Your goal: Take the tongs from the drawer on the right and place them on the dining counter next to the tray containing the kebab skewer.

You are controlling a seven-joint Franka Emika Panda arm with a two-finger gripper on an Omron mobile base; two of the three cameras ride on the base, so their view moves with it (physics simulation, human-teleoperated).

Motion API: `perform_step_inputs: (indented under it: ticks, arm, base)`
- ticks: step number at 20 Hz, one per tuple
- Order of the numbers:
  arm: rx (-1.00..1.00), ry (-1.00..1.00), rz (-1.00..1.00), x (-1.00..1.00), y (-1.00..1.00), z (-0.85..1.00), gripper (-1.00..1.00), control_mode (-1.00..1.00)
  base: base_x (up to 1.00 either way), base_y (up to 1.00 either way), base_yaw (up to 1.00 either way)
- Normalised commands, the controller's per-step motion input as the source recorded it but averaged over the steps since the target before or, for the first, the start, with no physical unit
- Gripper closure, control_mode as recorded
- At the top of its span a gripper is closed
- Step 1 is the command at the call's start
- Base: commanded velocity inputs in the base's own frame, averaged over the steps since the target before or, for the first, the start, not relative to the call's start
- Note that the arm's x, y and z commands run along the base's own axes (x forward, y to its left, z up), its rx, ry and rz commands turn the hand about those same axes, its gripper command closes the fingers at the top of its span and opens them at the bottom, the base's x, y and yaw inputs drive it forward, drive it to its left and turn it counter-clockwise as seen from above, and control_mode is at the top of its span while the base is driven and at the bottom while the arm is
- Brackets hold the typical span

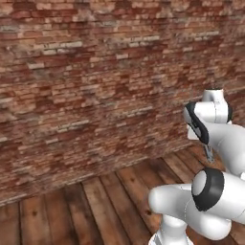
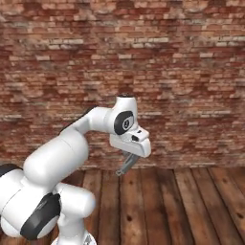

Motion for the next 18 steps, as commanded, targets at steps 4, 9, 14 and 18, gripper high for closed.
perform_step_inputs:
  ticks: [4,9,14,18]
  arm:
    - [0.00,0.00,0.00,0.00,0.00,0.00,1.00,1.00]
    - [0.00,0.00,0.00,0.00,0.00,0.00,1.00,1.00]
    - [0.00,0.00,0.00,0.00,0.00,0.00,1.00,1.00]
    - [0.00,0.00,0.00,0.00,0.00,0.00,1.00,1.00]
  base:
    - [0.42,0.15,-0.62]
    - [0.43,0.15,-0.61]
    - [0.44,0.15,-0.60]
    - [0.43,0.15,-0.60]
